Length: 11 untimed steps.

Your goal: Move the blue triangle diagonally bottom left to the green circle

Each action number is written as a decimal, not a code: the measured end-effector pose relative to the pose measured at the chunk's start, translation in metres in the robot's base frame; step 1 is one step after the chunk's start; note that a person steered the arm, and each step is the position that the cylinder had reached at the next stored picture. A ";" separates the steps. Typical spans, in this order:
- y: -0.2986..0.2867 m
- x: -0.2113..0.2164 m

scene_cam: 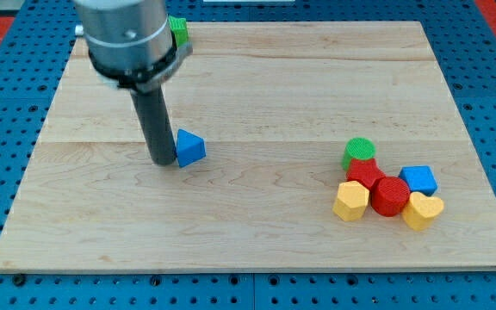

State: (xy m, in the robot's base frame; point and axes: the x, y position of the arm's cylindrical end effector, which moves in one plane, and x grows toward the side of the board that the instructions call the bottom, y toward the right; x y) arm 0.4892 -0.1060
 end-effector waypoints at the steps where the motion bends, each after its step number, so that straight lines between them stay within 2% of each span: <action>1: 0.055 0.025; 3: -0.031 -0.001; 4: 0.001 -0.025; 6: 0.096 -0.047; 8: 0.150 -0.068; 9: 0.150 -0.034; 10: 0.116 -0.029; 11: 0.115 0.006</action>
